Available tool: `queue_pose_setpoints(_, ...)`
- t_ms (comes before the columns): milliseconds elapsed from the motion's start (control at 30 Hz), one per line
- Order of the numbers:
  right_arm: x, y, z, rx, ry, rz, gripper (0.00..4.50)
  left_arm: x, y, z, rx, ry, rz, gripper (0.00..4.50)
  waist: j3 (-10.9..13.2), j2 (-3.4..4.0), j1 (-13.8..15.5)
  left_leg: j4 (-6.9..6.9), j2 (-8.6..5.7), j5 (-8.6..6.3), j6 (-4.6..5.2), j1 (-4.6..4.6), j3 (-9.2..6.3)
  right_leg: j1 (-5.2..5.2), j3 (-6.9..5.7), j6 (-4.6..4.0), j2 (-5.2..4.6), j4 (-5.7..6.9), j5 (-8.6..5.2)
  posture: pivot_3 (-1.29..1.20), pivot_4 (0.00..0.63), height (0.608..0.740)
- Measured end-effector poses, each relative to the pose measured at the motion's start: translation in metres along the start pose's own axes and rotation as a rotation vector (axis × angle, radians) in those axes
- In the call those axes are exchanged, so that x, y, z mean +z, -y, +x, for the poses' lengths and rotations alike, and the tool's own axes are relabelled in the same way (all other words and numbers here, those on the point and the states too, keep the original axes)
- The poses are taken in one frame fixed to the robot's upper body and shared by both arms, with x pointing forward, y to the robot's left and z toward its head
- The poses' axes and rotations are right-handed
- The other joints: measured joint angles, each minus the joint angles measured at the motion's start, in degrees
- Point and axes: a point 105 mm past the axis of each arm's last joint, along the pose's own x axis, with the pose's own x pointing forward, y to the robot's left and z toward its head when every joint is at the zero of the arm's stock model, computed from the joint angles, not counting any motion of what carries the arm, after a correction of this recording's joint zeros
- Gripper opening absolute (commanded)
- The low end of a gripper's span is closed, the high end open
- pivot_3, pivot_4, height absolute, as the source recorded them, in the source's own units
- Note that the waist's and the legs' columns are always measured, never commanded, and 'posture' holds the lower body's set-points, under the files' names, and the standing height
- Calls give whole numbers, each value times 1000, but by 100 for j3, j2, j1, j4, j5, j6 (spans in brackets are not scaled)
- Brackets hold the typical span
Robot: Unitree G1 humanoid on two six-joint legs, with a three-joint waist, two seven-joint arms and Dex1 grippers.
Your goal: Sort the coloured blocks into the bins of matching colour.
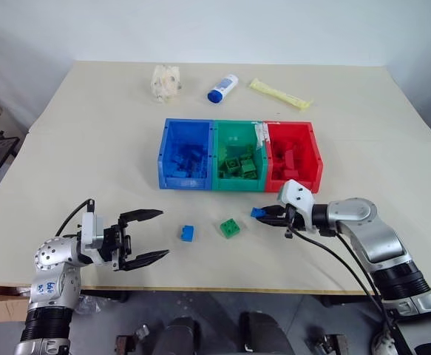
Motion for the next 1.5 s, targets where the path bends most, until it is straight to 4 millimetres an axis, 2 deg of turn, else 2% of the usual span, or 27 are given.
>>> queue_pose_setpoints(200,2,-1,0,6,6,-6,453,0,0,0,0,0,0,4500,0,0,0,0,0,0,0,0,0,0,0,0,0,0,0,0,150,740)
queue_pose_setpoints(367,18,-1,-2,0,49,-36,453,0,-1,0,0,2,2,4500,0,0,1,0,0,0,0,0,0,-1,0,0,0,0,0,0,150,740)
queue_pose_setpoints(500,52,12,-5,-49,139,-73,453,3,-7,2,-1,9,17,4500,0,0,-7,0,1,0,-1,0,0,-1,0,0,1,1,0,0,150,740)
queue_pose_setpoints(667,96,18,9,-68,270,-119,453,2,-10,2,6,11,10,4500,0,0,-28,-4,0,0,-1,0,0,-6,-1,0,1,4,0,0,150,740)
queue_pose_setpoints(967,132,34,39,-85,423,-153,453,4,-12,6,-3,17,21,4500,0,0,-74,-2,-3,1,-1,-1,-1,-9,-6,0,1,17,0,0,150,740)
queue_pose_setpoints(1033,144,39,51,-113,490,-137,453,3,-12,5,-2,17,20,4500,0,0,-141,0,-3,1,-2,0,0,-11,-7,0,1,51,0,0,150,740)
queue_pose_setpoints(1133,159,38,64,-130,594,-120,1476,4,-12,8,-7,21,21,4500,0,1,-191,-3,-2,3,-6,1,-1,-16,-9,0,3,57,0,0,150,740)
queue_pose_setpoints(1267,151,36,73,-121,607,-119,2817,3,-11,8,-5,21,19,4500,1,1,-197,-1,-6,2,-4,1,-1,-18,-9,0,-1,66,0,0,150,740)
queue_pose_setpoints(1400,149,35,73,-115,612,-129,4240,3,-12,8,0,21,19,4500,1,2,-196,2,-6,2,-4,0,-1,-17,-8,0,-2,66,0,0,150,740)
queue_pose_setpoints(1433,148,35,73,-110,609,-133,4453,3,-12,8,2,21,19,4500,1,2,-197,2,-4,2,-4,0,-1,-18,-8,0,-1,68,0,0,150,740)
queue_pose_setpoints(1500,144,36,70,-105,592,-138,4453,3,-12,8,4,21,20,4500,1,2,-193,2,-4,3,-5,1,-1,-18,-8,0,-1,69,0,0,150,740)
